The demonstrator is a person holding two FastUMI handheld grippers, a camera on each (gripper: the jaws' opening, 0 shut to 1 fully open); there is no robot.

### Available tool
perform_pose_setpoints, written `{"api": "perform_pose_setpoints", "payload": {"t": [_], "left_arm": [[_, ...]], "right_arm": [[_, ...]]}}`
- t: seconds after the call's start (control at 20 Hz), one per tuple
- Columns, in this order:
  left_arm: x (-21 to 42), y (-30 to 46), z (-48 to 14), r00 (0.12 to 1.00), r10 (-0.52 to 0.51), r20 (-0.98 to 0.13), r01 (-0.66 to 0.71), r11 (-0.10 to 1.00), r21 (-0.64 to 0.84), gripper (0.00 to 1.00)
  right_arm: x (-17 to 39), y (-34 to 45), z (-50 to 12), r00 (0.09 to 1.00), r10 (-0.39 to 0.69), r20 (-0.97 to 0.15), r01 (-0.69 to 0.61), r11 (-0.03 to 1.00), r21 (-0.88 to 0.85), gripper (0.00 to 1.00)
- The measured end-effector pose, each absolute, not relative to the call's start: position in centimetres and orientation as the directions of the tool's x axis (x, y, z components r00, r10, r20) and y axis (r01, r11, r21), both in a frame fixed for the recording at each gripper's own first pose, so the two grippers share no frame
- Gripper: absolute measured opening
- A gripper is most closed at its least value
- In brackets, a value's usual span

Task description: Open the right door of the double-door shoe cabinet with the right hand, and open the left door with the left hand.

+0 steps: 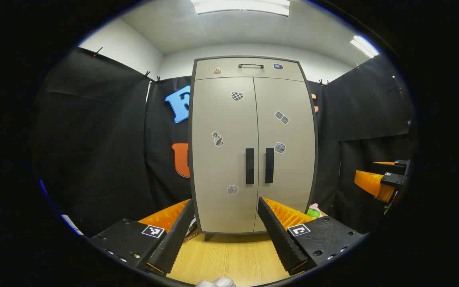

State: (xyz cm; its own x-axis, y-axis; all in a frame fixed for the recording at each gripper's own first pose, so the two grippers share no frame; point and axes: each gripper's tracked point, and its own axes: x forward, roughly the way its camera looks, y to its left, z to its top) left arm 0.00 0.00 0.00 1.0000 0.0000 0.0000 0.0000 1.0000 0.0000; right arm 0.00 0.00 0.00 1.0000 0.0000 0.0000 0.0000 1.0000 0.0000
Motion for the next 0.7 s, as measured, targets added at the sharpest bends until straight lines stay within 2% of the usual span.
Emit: {"api": "perform_pose_setpoints", "payload": {"t": [0.7], "left_arm": [[-0.2,1.0,-0.2,1.000,-0.005,0.000,0.005,1.000,-0.005,0.96]], "right_arm": [[0.0,-0.4,0.0,0.999,-0.048,0.009,0.049,0.999,-0.022,1.00]]}}
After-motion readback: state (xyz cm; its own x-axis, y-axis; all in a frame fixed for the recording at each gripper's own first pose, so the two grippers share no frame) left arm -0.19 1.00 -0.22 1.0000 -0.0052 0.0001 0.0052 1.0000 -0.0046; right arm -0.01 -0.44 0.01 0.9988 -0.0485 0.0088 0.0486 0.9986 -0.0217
